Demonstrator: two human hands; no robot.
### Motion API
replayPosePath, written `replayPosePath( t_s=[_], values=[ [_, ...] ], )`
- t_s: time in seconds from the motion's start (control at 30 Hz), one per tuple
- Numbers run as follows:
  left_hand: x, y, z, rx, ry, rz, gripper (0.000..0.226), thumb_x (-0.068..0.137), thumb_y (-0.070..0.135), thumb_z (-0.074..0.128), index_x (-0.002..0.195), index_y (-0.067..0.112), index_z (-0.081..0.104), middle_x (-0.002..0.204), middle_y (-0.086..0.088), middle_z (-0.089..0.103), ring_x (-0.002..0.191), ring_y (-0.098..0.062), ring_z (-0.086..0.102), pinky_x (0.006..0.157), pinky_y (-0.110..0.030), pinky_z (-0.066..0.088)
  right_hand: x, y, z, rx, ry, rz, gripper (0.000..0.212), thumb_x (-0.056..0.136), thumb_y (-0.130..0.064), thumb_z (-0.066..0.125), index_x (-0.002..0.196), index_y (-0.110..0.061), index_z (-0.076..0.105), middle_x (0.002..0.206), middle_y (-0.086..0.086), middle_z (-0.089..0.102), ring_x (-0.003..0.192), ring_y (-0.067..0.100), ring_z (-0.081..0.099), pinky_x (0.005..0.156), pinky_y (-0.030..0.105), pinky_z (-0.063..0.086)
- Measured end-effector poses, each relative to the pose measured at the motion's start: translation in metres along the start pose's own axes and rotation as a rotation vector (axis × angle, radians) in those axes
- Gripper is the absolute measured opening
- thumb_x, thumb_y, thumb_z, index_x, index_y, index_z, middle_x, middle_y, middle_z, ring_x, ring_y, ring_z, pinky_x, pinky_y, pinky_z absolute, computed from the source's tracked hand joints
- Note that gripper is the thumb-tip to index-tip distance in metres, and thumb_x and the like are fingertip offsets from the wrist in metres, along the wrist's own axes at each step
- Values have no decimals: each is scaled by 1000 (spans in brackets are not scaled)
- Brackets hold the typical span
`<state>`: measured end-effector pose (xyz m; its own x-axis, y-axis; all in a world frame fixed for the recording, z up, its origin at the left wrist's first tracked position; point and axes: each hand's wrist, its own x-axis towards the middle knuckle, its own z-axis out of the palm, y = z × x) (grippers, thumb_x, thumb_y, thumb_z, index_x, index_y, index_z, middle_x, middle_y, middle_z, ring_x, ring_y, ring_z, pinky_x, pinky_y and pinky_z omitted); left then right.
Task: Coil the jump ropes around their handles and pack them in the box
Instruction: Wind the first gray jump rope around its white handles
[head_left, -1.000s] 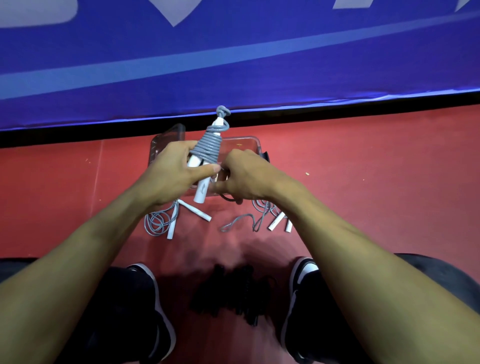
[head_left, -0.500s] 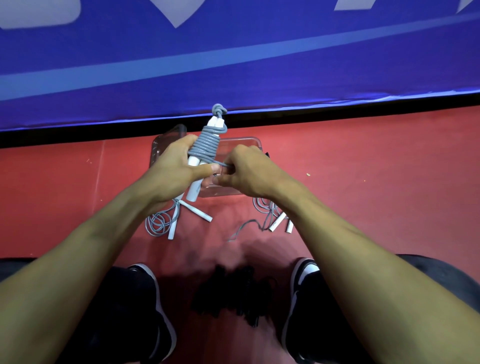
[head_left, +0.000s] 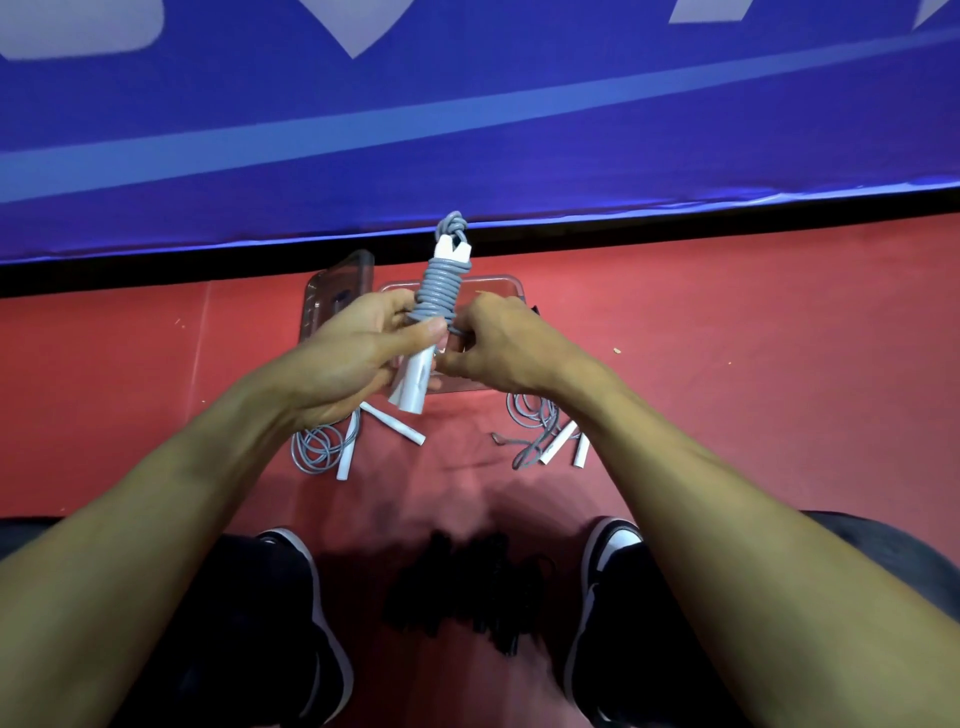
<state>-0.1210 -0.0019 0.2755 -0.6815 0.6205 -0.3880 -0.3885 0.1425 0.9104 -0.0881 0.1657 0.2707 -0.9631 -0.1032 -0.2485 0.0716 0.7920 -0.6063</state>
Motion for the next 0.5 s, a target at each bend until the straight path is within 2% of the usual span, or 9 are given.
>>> replayPosePath(
  t_s=[0.07, 0.13, 0.2, 0.27, 0.33, 0.4, 0.43, 0.5],
  values=[
    [1, -1, -2, 67, 43, 15, 50, 78, 17, 83, 118, 1, 56, 110, -17, 67, 89, -17, 70, 78, -36, 62, -1, -1, -1, 12, 0, -3, 44, 87, -27, 72, 56, -19, 42, 57, -3, 42, 54, 15, 38, 55, 33, 26],
    [1, -3, -1, 135, 61, 19, 66, 66, 18, 91, 116, -3, 54, 109, -22, 70, 95, -23, 68, 89, -41, 58, 0, -2, 1, 11, 13, -23, 39, 85, -25, 73, 59, -21, 44, 62, -3, 49, 61, 20, 46, 59, 30, 31],
    [1, -4, 1, 177, 82, 29, 60, 63, 10, 93, 110, 4, 55, 97, -12, 73, 90, -20, 69, 85, -39, 58, 2, -2, 2, 12, 29, -42, 32, 85, -21, 69, 62, -20, 46, 67, 0, 57, 70, 26, 51, 63, 30, 36],
    [0, -2, 3, 171, 85, 58, 49, 71, 2, 84, 110, 7, 55, 89, 0, 74, 83, -11, 70, 75, -28, 59, 0, -3, 2, 8, 13, -50, 34, 87, -17, 65, 60, -18, 45, 62, -1, 51, 68, 28, 44, 62, 30, 35],
    [-1, 0, 4, 145, 86, 61, 55, 72, 2, 82, 118, 4, 53, 94, -3, 71, 83, -11, 69, 71, -25, 58, 0, -5, 2, 5, -38, -50, 25, 90, -18, 62, 68, -10, 53, 64, 3, 51, 69, 30, 45, 62, 34, 37],
    [-1, -1, 2, 116, 75, 37, 65, 68, 5, 87, 122, 4, 50, 94, -4, 70, 84, -12, 69, 70, -29, 60, 0, -5, 1, 37, -81, -47, 17, 90, -16, 56, 83, -1, 59, 78, 10, 61, 76, 36, 54, 68, 39, 47],
    [-2, -1, 1, 117, 67, 24, 61, 68, 8, 83, 119, 6, 50, 91, 0, 72, 83, -11, 70, 71, -30, 60, 0, -5, 1, 50, -90, -37, 15, 90, -13, 52, 84, 0, 59, 81, 13, 62, 79, 36, 56, 69, 39, 47],
    [-3, -2, 2, 146, 54, 18, 55, 68, 6, 86, 109, 12, 50, 83, 6, 72, 78, -7, 69, 70, -27, 60, -1, -6, -1, 49, -84, -13, 15, 88, -9, 49, 76, -2, 55, 76, 14, 57, 75, 35, 50, 62, 37, 38]
  ],
)
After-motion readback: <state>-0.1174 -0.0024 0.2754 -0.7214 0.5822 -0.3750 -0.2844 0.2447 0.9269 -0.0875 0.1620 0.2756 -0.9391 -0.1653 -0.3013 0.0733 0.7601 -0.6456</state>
